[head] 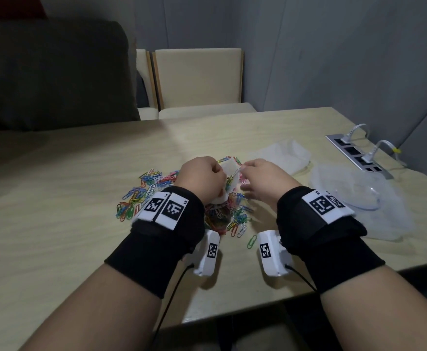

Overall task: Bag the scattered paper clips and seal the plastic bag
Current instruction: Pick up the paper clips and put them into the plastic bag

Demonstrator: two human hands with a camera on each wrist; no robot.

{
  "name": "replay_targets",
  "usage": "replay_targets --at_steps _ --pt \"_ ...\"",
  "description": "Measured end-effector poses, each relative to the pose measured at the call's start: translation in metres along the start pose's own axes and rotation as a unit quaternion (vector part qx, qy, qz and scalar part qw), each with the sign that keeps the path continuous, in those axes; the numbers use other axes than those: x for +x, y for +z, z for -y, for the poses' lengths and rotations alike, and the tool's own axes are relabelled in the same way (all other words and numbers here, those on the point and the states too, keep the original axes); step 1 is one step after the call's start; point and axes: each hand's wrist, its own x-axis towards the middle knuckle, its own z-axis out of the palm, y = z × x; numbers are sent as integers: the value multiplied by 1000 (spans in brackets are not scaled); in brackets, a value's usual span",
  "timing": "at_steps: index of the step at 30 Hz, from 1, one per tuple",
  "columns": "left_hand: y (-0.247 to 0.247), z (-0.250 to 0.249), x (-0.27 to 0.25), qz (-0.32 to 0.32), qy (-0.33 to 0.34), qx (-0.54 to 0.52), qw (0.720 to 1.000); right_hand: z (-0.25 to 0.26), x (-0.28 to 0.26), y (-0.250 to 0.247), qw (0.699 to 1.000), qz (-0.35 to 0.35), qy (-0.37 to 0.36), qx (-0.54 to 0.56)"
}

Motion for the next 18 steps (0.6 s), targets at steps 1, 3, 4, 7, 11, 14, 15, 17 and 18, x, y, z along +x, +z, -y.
replay_targets --at_steps 1,3,4,7,11,14,15,17,18 --pt "1 -1 0 2 2 0 1000 -1 -1 2 997 25 27 62" --pt "2 -2 1 5 3 4 1000 -2 0 3 989 32 44 134" --pt "2 -2 1 6 1 5 1000 -2 1 2 991 21 35 130" --pt "2 -1 2 10 -7 7 1000 -1 2 -4 997 -29 -19 70" --pt "4 -2 1 15 -9 16 1000 8 -6 -6 995 -44 -94 -3" --pt "2 -2 1 12 -11 12 1000 12 -10 -7 994 -30 -104 -11" --pt "1 -1 1 10 -12 11 1000 12 -10 -9 993 -41 -104 -29" --pt "-1 3 3 4 -13 11 1000 8 -12 -15 989 -44 -91 -112" --pt "-3 5 3 2 -15 11 1000 6 -14 -18 980 -28 -78 -182"
